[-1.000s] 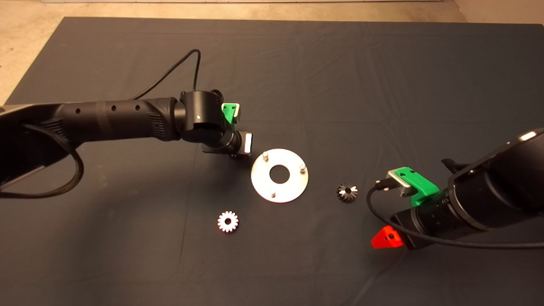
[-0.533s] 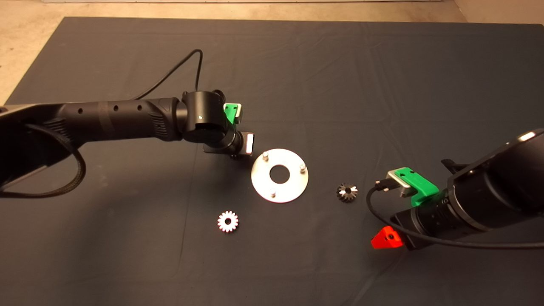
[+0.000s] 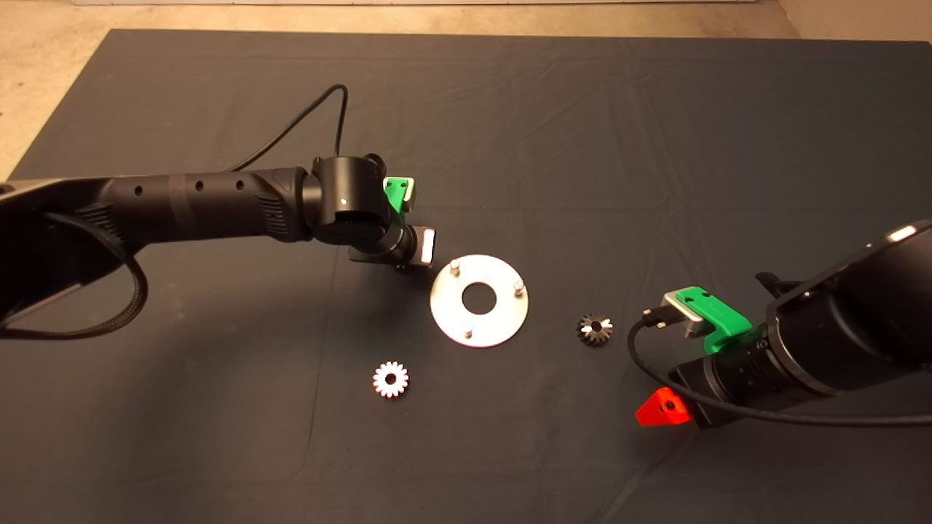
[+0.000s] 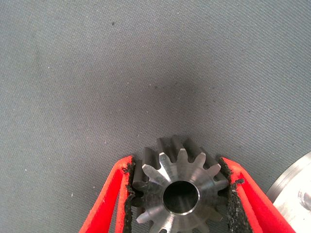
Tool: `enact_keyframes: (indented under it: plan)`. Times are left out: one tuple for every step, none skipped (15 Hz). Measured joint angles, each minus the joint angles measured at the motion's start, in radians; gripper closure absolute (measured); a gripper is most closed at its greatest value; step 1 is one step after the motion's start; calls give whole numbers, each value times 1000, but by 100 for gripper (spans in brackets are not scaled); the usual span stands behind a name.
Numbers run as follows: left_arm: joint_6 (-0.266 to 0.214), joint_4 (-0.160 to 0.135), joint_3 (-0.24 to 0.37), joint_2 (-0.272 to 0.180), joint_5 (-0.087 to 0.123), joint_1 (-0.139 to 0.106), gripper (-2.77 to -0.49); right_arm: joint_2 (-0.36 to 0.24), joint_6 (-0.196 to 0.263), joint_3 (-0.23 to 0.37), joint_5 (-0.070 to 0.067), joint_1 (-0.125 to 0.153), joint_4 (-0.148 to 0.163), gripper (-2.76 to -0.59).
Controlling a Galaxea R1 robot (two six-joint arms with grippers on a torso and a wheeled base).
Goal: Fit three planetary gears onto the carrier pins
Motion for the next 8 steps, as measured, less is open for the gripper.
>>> enact_keyframes:
  plan:
    - [21,0,0,0,0,0,-98,0,0,-1,0,0,0,-275]
    - [27,0,0,0,0,0,-98,0,0,-2,0,-3,0,-275]
    - [27,0,0,0,-1,0,-97,0,0,-3,0,-8,-1,-275]
    - [27,0,0,0,-1,0,-97,0,0,-3,0,-11,-2,-275]
    - [27,-3,0,0,0,0,-97,0,0,-4,0,-14,-4,-275]
    - [27,-7,0,0,0,0,-97,0,0,-4,0,-14,-5,-275]
    - [27,-11,0,0,-1,0,-96,0,0,-4,0,-14,-7,-275]
    - [31,-15,1,0,0,-3,-96,0,0,-4,0,-16,-8,-275]
